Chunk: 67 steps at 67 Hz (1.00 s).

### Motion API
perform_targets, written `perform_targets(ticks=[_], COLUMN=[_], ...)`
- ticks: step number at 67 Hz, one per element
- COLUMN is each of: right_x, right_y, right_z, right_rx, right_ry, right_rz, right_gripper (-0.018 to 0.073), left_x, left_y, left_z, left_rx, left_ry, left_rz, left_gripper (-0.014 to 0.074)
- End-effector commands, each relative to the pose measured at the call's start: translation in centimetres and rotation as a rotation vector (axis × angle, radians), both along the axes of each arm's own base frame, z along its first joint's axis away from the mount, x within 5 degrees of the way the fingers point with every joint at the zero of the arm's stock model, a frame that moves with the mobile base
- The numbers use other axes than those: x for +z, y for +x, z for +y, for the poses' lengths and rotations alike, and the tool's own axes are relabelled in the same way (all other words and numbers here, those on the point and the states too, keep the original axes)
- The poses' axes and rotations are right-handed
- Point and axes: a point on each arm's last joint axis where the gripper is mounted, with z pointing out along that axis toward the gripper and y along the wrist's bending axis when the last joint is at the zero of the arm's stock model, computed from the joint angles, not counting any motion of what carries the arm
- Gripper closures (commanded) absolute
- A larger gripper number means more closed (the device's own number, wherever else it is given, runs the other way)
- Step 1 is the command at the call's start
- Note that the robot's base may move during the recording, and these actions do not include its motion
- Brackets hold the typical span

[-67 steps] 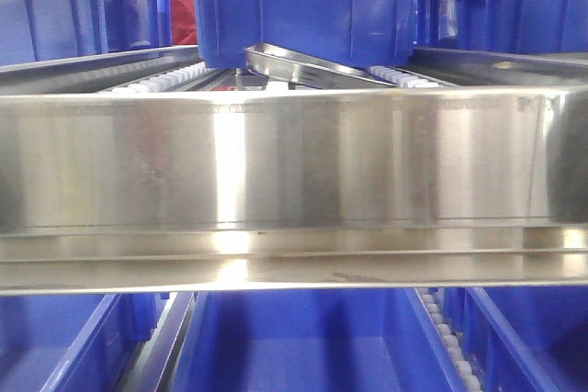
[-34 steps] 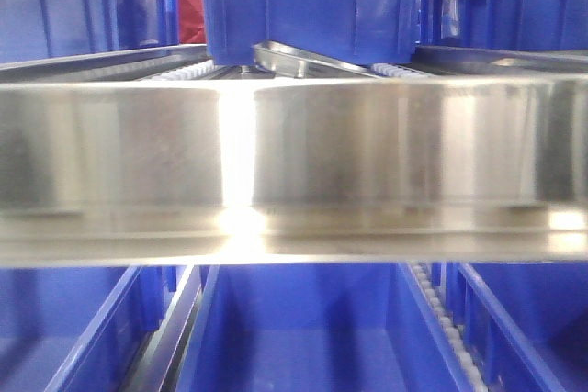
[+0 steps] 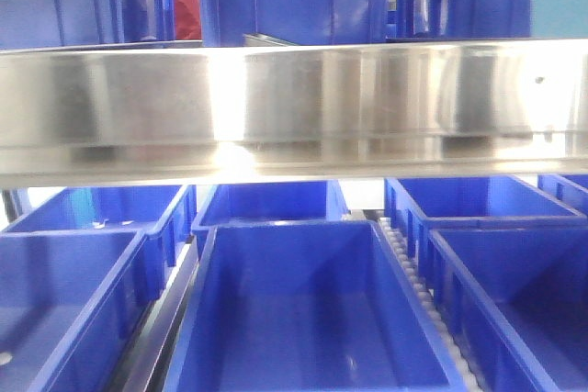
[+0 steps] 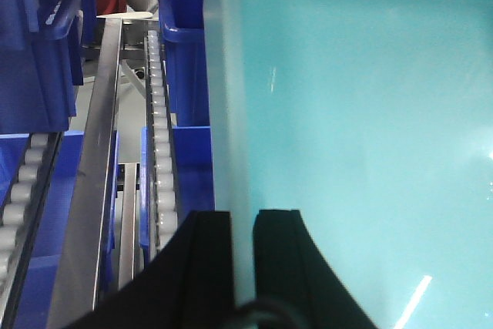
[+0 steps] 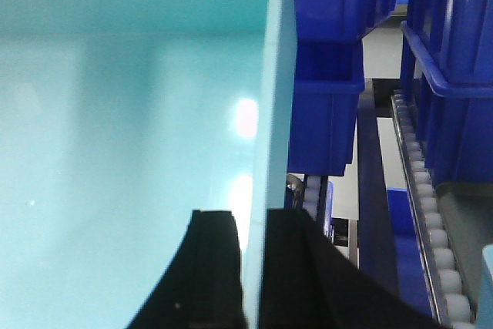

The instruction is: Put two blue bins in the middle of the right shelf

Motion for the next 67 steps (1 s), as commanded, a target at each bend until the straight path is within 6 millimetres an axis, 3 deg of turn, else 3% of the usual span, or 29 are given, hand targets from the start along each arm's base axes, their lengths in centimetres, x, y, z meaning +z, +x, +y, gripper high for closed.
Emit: perform_targets(ticks=[1, 67], right_x=[1.33, 1.33], right_y=[-0.40, -0.40], right_z=[-0.14, -0.14], right_rx=[0.005, 0.005], right_ry=[-0.005, -0.005], right_rz=[-0.091, -0.091], right_gripper=[0.0722, 0.0722], left_x=[1.47, 1.47], left_y=[-0.72, -0.72], left_z=[-0.07, -0.07], left_rx=[-0.018, -0.018], left_ry=[-0.025, -0.025], left_rz=[-0.074, -0.074], left_gripper=[0.0707, 0.0707])
